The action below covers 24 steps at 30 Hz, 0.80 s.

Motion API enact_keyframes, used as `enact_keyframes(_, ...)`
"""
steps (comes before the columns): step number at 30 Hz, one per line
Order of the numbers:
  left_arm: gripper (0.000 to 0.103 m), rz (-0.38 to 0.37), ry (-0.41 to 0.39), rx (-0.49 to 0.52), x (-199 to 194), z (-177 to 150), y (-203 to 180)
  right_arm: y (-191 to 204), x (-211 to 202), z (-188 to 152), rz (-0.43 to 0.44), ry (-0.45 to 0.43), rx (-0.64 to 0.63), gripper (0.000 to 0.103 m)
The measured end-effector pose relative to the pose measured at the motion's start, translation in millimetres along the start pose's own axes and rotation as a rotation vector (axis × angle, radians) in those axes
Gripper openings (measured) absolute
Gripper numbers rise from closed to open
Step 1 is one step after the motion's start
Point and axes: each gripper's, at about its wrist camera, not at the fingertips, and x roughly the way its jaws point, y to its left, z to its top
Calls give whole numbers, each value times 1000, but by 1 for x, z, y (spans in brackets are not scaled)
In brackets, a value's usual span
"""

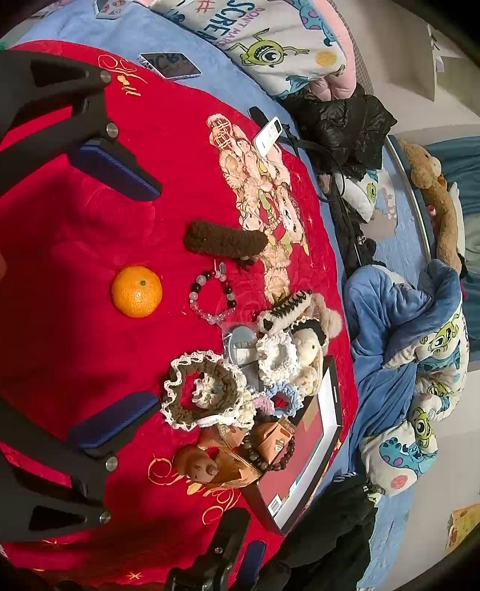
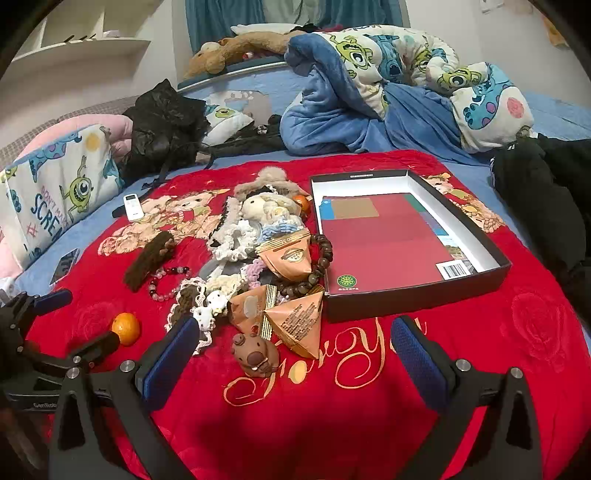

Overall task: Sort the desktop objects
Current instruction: 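Move the left tool toward the orange while the right tool approaches the brown clay figure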

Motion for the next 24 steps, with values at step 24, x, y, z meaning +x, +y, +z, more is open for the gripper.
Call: enact_keyframes(24, 103, -22, 27, -7, 3, -1, 2, 2, 6, -2, 6, 29, -13, 103)
